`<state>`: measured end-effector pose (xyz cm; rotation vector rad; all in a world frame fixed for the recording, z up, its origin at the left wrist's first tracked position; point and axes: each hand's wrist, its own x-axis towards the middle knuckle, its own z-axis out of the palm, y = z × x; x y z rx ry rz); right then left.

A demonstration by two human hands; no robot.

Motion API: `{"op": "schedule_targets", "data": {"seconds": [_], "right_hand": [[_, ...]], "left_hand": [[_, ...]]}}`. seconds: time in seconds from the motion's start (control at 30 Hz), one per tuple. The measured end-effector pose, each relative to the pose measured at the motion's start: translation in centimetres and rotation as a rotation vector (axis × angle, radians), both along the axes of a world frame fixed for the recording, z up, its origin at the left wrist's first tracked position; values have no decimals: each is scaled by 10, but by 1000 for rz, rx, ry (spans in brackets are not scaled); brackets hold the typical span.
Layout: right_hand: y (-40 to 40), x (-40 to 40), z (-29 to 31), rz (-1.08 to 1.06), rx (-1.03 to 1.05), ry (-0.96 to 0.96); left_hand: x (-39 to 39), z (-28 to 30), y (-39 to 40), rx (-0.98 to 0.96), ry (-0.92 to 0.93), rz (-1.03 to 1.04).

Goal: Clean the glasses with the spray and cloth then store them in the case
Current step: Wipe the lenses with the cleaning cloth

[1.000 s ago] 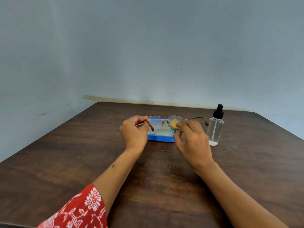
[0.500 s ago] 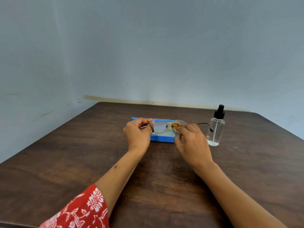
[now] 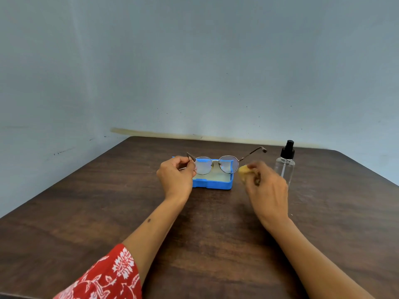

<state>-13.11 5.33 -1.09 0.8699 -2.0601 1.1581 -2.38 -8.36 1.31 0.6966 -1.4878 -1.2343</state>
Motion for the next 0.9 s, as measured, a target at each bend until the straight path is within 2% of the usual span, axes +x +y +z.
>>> {"op": "schedule_targets", "data": {"seconds": [0.1,0.23,0.43,0.57,0.77,0.9], "right_hand": [[8,-9,1,12,-124,-144],[6,-1,9,167,-257,-293],[5,-4,7,193,-208,-204],[8,-10,4,211,-343,-353],[8,-11,10,317,-635,-655],[8,-10,12,370,-749,-765]], "left_hand": [[0,0,1,19,6,-35],[-1,-1,3,1,-36,-93],[1,-1,2,19,-70,-183],[2,0,0,55,-79,-327],[5,6,0,230,-19,-529],[8,11,2,366,47,-701]]}}
